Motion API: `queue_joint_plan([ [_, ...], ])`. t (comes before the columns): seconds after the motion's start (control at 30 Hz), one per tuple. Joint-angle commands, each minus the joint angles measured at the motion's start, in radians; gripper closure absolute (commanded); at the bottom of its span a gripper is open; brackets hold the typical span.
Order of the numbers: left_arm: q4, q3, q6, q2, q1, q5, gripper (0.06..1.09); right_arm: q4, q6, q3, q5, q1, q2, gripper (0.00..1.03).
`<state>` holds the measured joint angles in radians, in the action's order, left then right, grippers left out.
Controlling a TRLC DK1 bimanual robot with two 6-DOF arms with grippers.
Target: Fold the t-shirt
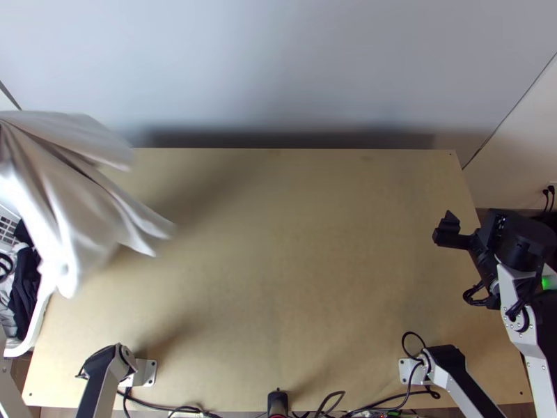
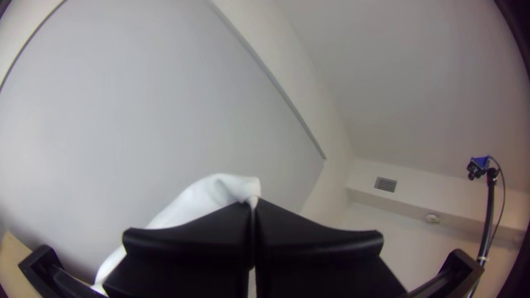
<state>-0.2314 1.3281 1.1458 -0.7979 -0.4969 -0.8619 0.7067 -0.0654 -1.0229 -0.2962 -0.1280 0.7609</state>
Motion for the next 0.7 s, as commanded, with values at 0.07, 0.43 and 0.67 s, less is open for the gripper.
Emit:
queue_joint_plan([
  [0.07,-0.054,-0.132,0.025,0.011,0.362,0.089,1.05,-0.009,0.001,0.03,0.0,-0.002,-0.015,0.05],
  [0.43,-0.006,-0.414,-0.374,-0.072,0.839,0.15,1.05,-0.01,0.012,0.064,-0.001,0.004,-0.041,0.05],
  [0.67,-0.019,-0.48,-0.59,-0.233,1.091,0.238,1.05,-0.029,0.036,0.078,-0.001,0.016,-0.04,0.05],
])
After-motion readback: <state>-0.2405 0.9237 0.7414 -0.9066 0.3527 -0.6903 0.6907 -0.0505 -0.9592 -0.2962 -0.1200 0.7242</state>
